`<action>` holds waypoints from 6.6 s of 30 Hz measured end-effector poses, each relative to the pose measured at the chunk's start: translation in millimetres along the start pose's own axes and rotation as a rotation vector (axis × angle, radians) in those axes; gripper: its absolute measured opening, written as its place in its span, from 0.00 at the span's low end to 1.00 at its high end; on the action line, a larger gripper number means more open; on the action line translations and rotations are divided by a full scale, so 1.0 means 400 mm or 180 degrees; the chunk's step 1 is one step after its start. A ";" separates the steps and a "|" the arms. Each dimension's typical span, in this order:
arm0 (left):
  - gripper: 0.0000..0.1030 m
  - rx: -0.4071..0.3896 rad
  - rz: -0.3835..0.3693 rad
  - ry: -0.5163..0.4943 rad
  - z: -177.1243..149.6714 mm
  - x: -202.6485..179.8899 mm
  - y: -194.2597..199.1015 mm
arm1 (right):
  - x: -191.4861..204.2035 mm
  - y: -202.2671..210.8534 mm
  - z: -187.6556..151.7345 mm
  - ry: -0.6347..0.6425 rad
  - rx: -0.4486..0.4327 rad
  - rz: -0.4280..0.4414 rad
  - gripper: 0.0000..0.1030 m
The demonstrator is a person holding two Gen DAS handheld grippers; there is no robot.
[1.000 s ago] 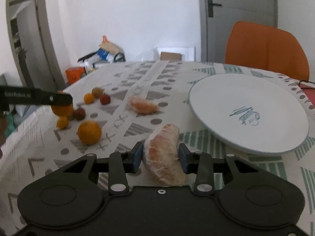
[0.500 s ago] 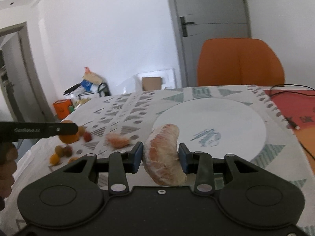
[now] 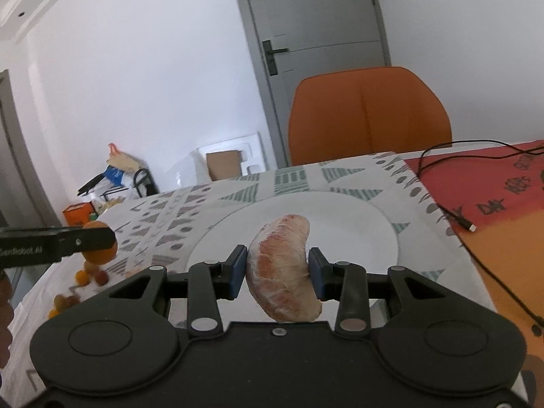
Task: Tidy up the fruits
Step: 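Carry the orange with the left gripper while the right gripper carries the pomelo segment to the white plate, then open the right gripper to release the pomelo segment onto the plate while the left gripper releases the orange, then move the left gripper back and close it on a small kumquat, then close the right gripper on the red plum, then carry the kumquat with the left gripper while the right gripper carries the plum to the plate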
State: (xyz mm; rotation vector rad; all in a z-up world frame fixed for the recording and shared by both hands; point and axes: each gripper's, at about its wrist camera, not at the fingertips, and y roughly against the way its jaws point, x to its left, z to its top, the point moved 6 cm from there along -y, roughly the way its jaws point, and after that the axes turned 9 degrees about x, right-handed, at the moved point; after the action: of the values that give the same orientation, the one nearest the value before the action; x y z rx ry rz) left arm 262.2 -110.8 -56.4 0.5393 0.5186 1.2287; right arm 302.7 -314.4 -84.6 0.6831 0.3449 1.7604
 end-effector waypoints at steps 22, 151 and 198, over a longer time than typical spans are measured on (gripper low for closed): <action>0.35 0.0145 -0.0127 -0.0198 0.044 -0.105 -0.143 | -0.083 -0.044 0.013 -0.0233 -0.0061 0.0022 0.36; 0.19 0.0078 0.0599 0.1427 -0.289 0.480 0.180 | 0.546 -0.149 -0.133 0.0745 0.0701 0.0901 0.91; 0.19 -0.0005 0.0482 0.1242 -0.223 0.441 0.179 | 0.474 -0.077 -0.085 0.0626 0.0481 0.0780 0.20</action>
State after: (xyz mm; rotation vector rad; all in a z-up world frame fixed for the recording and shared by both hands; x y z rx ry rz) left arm 198.0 86.2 -93.0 0.3409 0.8165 1.4893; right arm 273.6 -121.7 -77.5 0.6832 0.5522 2.0571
